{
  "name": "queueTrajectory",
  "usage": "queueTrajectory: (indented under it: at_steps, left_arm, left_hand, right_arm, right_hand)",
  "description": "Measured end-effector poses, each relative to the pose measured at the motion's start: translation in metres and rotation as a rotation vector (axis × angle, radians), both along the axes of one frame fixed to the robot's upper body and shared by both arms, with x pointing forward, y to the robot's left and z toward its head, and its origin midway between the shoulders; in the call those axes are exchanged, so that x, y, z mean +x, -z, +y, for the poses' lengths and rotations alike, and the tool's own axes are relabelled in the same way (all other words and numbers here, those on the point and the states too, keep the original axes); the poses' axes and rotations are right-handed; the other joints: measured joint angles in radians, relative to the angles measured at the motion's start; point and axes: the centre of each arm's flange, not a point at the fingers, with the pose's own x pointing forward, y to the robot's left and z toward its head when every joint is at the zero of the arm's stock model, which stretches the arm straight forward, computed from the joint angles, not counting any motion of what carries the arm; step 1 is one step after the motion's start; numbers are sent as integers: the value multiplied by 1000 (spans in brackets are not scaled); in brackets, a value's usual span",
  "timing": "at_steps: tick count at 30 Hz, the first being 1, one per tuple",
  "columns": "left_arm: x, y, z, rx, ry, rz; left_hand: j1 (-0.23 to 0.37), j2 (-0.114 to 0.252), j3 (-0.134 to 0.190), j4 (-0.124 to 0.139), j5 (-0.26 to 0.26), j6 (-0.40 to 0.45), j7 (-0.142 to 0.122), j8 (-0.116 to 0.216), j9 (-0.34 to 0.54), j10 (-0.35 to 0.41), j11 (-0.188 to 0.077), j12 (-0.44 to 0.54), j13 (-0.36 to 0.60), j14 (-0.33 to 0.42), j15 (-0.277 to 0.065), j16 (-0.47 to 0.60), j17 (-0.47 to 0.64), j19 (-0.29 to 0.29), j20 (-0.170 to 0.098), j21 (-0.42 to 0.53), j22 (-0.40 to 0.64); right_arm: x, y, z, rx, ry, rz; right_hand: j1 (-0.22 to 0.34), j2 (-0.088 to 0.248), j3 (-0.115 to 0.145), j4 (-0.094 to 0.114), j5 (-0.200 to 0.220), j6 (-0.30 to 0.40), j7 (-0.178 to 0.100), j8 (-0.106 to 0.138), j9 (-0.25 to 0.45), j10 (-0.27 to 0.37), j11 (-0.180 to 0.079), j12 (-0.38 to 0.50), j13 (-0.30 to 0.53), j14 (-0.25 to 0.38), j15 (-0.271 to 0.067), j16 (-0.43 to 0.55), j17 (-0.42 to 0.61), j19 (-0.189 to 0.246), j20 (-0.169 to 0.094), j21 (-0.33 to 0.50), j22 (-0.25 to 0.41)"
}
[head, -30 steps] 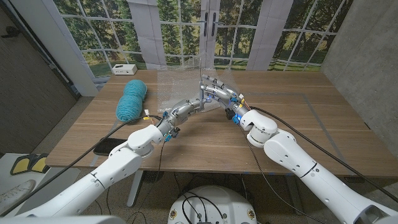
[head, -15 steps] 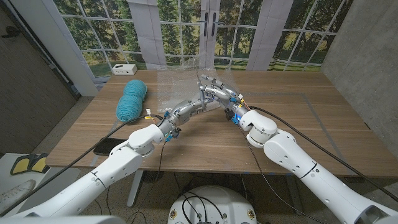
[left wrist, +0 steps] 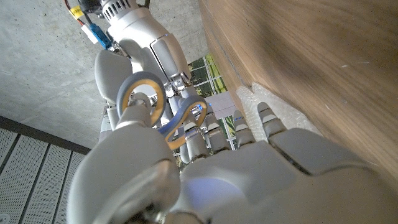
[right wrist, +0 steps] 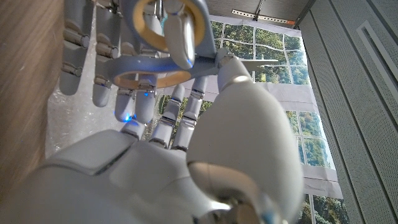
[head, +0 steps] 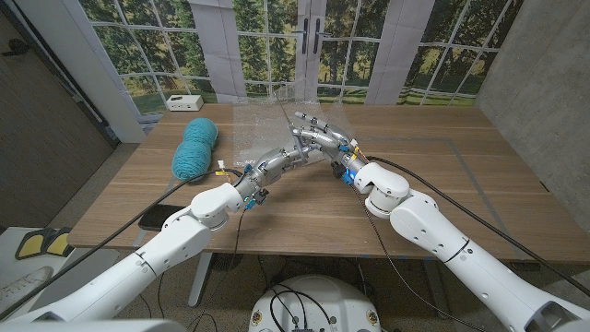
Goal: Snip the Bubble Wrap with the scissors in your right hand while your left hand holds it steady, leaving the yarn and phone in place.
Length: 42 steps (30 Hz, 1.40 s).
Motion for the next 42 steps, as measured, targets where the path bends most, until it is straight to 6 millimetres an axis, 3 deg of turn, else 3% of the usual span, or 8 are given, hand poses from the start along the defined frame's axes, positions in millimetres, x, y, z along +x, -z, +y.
queueTrajectory:
  at_steps: [6,13,17,26,31,38,42]
  left_arm:
    - [1,1,1,-1,-1,2]
    - [2,1,1,-13,-4,6]
    - [2,0,2,-30,-11,8]
    - [2,3,3,-71,-30,20]
    - [1,4,3,-82,-34,23]
    - [1,4,2,-91,-29,31]
    - [1,4,-1,-98,-16,37]
  left_hand:
    - [1,12,2,-2,0,113,12,29,0,-28,0,-4,22,0,0,0,0,0,0,0,0]
    - [78,88,48,-26,0,188,30,37,0,-28,-4,17,46,11,-11,1,0,0,0,4,5]
    - [119,130,73,-36,0,234,38,42,0,33,-16,47,64,45,-45,17,0,19,-3,10,5]
    - [152,162,94,-38,0,274,23,35,3,177,-5,96,82,153,-107,62,9,59,-5,19,5]
    - [173,173,106,-41,0,295,26,34,3,235,1,114,83,225,-113,94,16,74,-5,20,5]
    - [203,177,112,-39,0,287,34,24,3,206,-28,114,130,322,-116,167,57,167,-15,53,10]
    - [241,168,115,-40,0,295,42,24,7,199,-35,143,190,412,-119,240,107,251,-46,95,24]
  right_arm:
    - [1,-1,0,1,7,3]
    - [3,-2,0,4,18,5]
    - [4,-2,-1,5,22,6]
    - [4,-4,-2,9,29,-3]
    - [3,-4,-3,13,30,-7]
    - [3,-4,-3,13,24,-9]
    - [2,-3,-2,14,16,-8]
  right_hand:
    - [3,3,2,2,-3,4,4,0,0,0,0,0,0,9,-2,0,0,0,0,0,0]
    - [3,3,2,2,-4,4,4,0,0,4,-3,0,-3,9,-2,0,0,2,-2,0,0]
    - [3,3,2,2,-6,4,4,0,0,4,-3,0,-4,13,2,0,0,4,-3,0,0]
    - [3,2,2,2,-6,4,4,0,0,4,-3,-1,-4,12,2,0,0,10,-4,0,0]
    - [3,2,2,2,-7,7,0,0,0,4,-3,2,-4,13,1,0,0,11,-3,0,0]
    - [2,2,2,2,-8,7,0,0,0,4,-3,2,-6,18,-4,0,0,11,-3,0,0]
    - [2,2,2,2,-8,7,0,0,0,6,-6,2,-7,18,-3,0,0,11,-3,0,0]
